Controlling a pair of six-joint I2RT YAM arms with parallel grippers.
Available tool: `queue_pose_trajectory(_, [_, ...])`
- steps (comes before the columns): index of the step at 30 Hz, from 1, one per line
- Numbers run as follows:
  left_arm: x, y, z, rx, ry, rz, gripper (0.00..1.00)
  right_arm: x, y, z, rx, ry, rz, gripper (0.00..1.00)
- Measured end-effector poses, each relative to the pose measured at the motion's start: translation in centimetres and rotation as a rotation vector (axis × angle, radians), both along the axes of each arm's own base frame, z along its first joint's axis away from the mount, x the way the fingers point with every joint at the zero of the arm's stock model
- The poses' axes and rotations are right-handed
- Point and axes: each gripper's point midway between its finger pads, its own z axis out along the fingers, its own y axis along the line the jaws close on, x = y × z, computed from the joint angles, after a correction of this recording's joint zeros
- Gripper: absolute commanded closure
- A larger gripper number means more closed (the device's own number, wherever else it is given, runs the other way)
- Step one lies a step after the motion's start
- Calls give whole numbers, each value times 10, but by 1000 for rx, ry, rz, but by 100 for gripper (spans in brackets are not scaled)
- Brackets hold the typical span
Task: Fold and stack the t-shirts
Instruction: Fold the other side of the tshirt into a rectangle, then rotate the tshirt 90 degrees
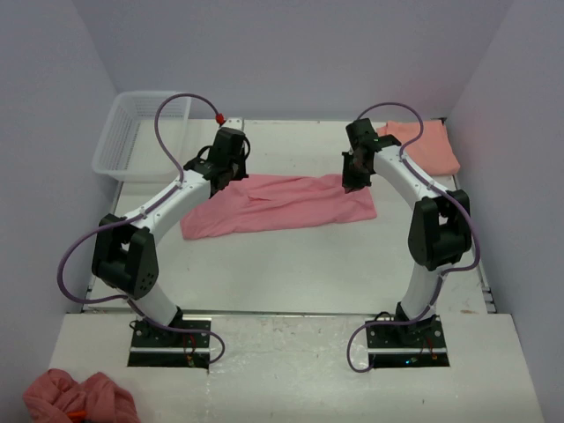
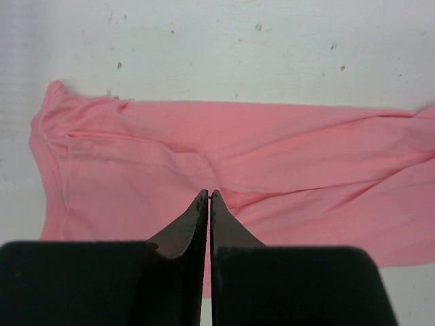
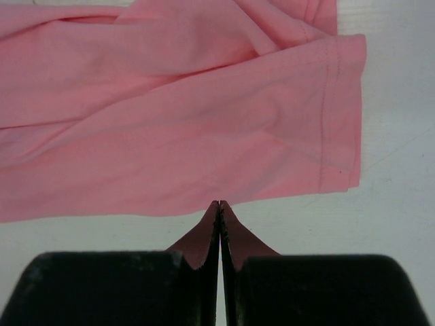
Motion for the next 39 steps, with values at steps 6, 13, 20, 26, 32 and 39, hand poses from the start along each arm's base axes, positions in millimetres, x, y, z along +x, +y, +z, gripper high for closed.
queue_pose_trajectory(6, [-21,15,-27,51,127,70,99,16,4,-20,-19,38,21,100])
queue_pose_trajectory(13, [-27,26,-80,148,286,136,100,13,11,-44,6,99,33,100])
queue_pose_trajectory(20, [-19,29,-106,186,345,162,100,15,19,-50,41,107,25,100])
queue_pose_trajectory(26, [-3,36,-124,192,373,197,100,14,22,-57,51,122,11,100])
queue_pose_trajectory(32, [1,43,-140,198,409,209,100,0,26,-86,40,192,-4,100])
queue_pose_trajectory(39, [12,41,-146,189,418,197,97,-4,29,-90,59,178,-39,100])
